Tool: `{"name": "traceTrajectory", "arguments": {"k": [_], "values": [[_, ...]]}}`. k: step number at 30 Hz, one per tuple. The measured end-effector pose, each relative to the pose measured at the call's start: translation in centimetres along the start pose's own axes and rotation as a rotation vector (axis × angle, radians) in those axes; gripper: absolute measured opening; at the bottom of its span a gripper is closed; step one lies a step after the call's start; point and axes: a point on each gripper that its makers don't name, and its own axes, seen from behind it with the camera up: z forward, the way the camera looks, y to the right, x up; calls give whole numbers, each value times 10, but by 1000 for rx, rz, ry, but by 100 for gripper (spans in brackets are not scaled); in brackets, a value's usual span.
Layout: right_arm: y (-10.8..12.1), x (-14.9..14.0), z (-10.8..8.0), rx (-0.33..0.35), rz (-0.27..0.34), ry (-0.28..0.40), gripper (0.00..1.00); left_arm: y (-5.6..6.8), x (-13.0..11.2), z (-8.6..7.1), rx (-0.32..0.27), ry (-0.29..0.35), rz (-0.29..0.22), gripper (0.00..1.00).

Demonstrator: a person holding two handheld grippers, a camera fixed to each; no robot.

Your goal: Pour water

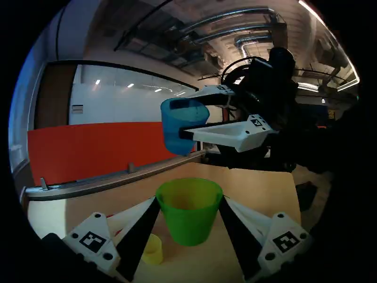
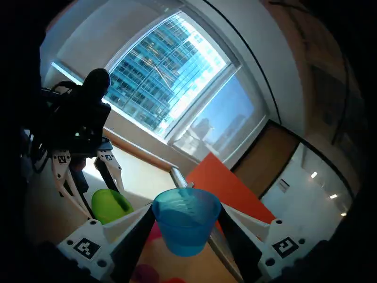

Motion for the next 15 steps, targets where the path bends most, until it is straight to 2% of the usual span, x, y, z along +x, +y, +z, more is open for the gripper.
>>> {"name": "traceTrajectory", "arguments": {"k": [15], "values": [[10, 3, 14, -2, -168, -15, 91, -6, 5, 10, -11, 1, 9, 87]]}}
